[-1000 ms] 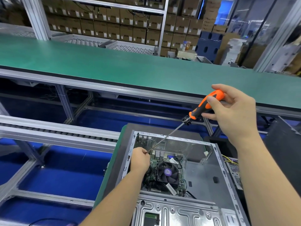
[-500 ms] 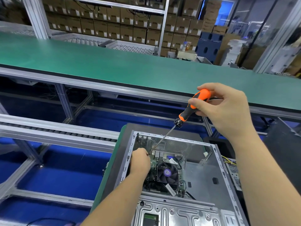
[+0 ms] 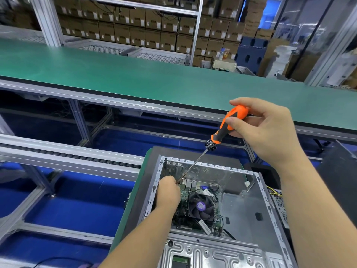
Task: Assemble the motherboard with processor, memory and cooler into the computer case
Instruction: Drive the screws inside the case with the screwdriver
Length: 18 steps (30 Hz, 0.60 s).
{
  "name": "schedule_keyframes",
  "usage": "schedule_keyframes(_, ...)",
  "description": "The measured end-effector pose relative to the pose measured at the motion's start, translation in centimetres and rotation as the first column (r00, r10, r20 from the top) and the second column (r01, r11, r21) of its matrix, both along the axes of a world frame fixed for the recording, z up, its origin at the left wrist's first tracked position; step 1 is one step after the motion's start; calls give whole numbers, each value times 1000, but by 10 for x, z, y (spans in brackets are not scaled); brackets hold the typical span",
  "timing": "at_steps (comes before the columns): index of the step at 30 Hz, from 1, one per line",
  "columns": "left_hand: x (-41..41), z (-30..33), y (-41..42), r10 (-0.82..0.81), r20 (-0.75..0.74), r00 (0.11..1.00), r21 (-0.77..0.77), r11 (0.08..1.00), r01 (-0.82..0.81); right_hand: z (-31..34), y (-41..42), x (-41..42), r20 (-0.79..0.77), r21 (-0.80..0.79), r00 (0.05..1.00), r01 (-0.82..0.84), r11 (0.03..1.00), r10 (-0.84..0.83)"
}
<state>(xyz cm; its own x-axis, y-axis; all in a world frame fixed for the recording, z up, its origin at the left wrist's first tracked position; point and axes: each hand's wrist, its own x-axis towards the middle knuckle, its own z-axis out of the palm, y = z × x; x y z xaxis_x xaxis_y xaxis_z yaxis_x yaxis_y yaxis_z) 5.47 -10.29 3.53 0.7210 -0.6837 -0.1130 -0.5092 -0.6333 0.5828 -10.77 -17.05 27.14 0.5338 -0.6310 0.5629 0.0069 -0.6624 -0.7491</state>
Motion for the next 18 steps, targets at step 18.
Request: schedule_keyframes(18,0,-3,0,57,-98,994,-100,993,-67,-1,0,4,16,-9,1000,1,1000,-1)
